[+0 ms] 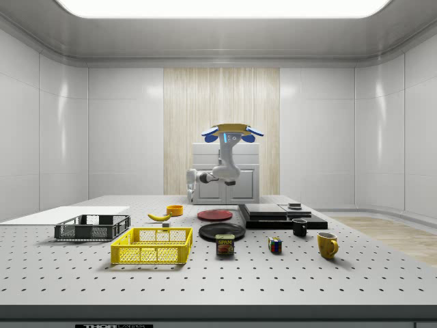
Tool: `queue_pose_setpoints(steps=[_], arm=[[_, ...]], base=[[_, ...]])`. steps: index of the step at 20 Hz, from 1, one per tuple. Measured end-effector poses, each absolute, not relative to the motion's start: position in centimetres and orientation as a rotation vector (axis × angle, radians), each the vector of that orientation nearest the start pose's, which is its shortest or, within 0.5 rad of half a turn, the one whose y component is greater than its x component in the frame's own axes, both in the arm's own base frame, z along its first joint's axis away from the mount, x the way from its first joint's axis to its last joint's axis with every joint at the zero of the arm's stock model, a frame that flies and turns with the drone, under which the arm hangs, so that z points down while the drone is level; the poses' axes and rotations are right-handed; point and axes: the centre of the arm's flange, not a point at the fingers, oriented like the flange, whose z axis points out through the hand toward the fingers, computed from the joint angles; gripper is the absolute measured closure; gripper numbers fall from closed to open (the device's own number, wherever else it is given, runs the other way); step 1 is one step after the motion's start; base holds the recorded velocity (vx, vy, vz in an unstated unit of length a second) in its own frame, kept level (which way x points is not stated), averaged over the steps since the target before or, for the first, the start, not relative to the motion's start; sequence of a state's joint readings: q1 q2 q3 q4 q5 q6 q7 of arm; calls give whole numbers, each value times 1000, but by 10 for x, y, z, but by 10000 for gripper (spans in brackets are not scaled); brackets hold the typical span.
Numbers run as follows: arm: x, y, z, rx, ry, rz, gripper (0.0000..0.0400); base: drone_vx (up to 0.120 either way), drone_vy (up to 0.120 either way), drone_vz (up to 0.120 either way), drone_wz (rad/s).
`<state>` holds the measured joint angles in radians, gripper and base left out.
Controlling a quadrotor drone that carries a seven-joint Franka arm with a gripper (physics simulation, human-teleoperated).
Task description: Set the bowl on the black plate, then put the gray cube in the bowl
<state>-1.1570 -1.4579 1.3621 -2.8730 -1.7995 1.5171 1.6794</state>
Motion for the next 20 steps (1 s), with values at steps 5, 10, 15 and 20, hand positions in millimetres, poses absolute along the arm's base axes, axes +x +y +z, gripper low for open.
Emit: queue_pose_setpoints(steps=[5,10,15,20], arm=[[307,0,491,1,-2,785,0],[307,0,491,1,-2,785,0],[307,0,491,1,-2,785,0],[307,0,491,1,-2,785,0]], base=[[120,0,0,0],[120,0,0,0],[120,0,0,0],[120,0,0,0]])
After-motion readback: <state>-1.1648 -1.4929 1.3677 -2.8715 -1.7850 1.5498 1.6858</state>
